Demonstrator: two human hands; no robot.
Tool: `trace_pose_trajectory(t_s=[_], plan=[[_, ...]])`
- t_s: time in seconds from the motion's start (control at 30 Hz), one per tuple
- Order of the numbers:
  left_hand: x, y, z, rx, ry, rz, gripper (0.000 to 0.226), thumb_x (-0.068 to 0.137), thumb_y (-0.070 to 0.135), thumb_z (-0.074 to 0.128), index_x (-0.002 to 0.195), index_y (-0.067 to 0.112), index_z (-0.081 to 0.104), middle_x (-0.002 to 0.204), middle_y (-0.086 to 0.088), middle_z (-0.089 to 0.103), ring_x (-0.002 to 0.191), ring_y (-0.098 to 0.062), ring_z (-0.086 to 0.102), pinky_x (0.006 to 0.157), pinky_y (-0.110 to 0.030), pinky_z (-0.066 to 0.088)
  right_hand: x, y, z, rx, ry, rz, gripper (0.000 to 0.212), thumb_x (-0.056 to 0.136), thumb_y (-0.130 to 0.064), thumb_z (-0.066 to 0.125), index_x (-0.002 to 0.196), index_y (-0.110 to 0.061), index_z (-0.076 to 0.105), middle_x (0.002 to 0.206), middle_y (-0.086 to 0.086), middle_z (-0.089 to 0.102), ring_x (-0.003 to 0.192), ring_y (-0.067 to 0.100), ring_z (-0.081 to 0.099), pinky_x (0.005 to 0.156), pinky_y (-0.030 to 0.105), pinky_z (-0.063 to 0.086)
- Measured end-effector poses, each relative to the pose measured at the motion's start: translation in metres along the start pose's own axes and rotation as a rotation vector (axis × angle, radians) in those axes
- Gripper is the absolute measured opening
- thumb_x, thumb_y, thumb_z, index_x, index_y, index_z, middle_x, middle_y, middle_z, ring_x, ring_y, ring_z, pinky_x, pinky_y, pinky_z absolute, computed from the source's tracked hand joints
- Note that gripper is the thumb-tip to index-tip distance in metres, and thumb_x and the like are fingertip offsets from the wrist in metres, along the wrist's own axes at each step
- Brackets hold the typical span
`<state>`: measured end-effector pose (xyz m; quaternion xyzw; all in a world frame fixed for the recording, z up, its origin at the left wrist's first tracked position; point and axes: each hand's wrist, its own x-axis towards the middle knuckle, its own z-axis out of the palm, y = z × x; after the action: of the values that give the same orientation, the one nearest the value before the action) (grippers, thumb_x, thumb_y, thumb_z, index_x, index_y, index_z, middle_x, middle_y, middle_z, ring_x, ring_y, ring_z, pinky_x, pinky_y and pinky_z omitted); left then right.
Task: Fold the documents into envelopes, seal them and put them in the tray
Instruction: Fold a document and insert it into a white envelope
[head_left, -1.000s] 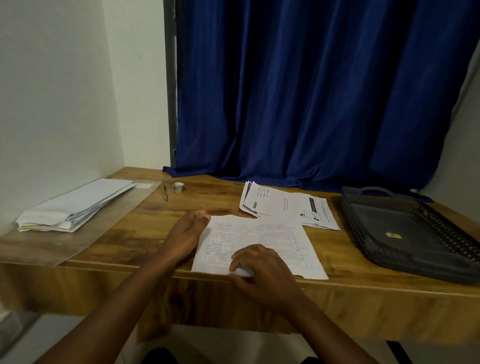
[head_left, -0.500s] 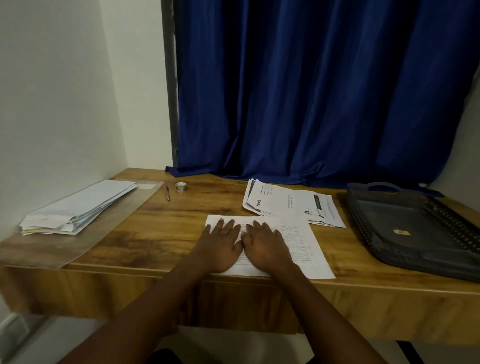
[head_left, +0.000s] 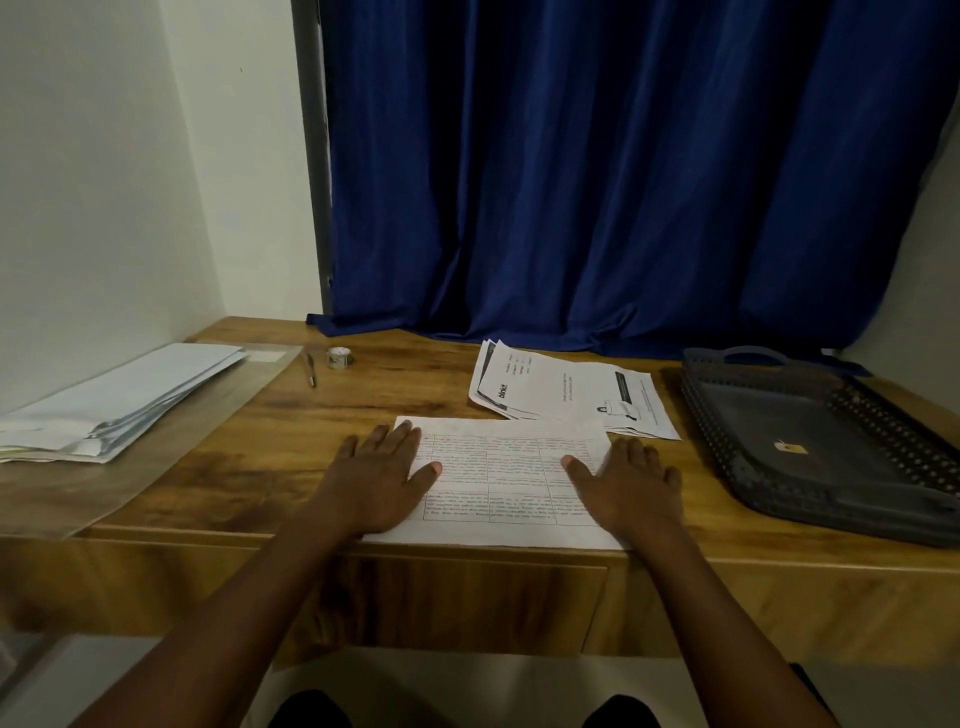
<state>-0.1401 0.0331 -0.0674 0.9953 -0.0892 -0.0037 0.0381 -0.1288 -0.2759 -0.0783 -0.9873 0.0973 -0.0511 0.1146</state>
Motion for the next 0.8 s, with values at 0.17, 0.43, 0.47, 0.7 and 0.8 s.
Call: trace_pose_trajectory(t_s=[0.17, 0.43, 0.47, 0.7, 0.8], plan=[[0.000, -0.003, 0.003, -0.001, 0.006, -0.002, 0.094, 0.084, 0.077, -0.002, 0.162, 0.024, 0.001, 0.170, 0.005, -0.004, 0.156, -0.018, -0.004, 0.125, -0.050, -0.001, 0.001, 0.013, 0.004, 0.161, 0.226, -0.044, 0.074, 0.082, -0.082, 0.033, 0.121, -0.027, 0.064, 0.127, 0.001, 0.066, 0.118, 0.023, 0.058, 0.104, 0.049, 0.045], [-0.001, -0.002, 0.001, -0.008, 0.009, -0.006, 0.103, 0.075, 0.080, -0.008, 0.162, 0.025, 0.001, 0.170, 0.005, -0.004, 0.156, -0.018, -0.004, 0.125, -0.050, -0.001, -0.007, 0.021, -0.013, 0.813, 0.159, -0.130, 0.014, 0.086, -0.031, 0.077, 0.082, -0.021, 0.068, 0.073, -0.002, 0.071, 0.068, 0.021, 0.068, 0.059, 0.036, 0.055], [-0.001, -0.002, 0.001, -0.010, 0.007, -0.010, 0.102, 0.076, 0.080, -0.007, 0.162, 0.025, 0.001, 0.170, 0.005, -0.004, 0.156, -0.018, -0.004, 0.125, -0.050, -0.001, -0.008, 0.024, -0.015, 0.827, 0.134, -0.147, 0.012, 0.086, -0.029, 0.078, 0.085, -0.020, 0.069, 0.074, 0.000, 0.072, 0.065, 0.020, 0.070, 0.053, 0.030, 0.052], [0.000, -0.005, 0.006, -0.033, 0.052, -0.002, 0.080, 0.097, 0.071, 0.015, 0.162, 0.026, 0.002, 0.170, 0.004, 0.000, 0.157, -0.018, 0.000, 0.124, -0.052, 0.000, -0.011, 0.031, -0.015, 0.850, 0.061, -0.102, 0.020, 0.087, -0.025, 0.078, 0.074, -0.011, 0.074, 0.073, 0.001, 0.076, 0.069, 0.021, 0.074, 0.060, 0.035, 0.053], [-0.001, -0.006, 0.003, -0.012, 0.006, -0.008, 0.091, 0.085, 0.078, 0.001, 0.162, 0.030, 0.002, 0.170, 0.005, -0.004, 0.156, -0.017, -0.003, 0.125, -0.050, -0.001, -0.012, 0.031, -0.019, 0.859, 0.131, -0.041, 0.024, 0.088, -0.023, 0.076, 0.071, -0.007, 0.072, 0.069, 0.002, 0.074, 0.069, 0.023, 0.072, 0.061, 0.037, 0.052]])
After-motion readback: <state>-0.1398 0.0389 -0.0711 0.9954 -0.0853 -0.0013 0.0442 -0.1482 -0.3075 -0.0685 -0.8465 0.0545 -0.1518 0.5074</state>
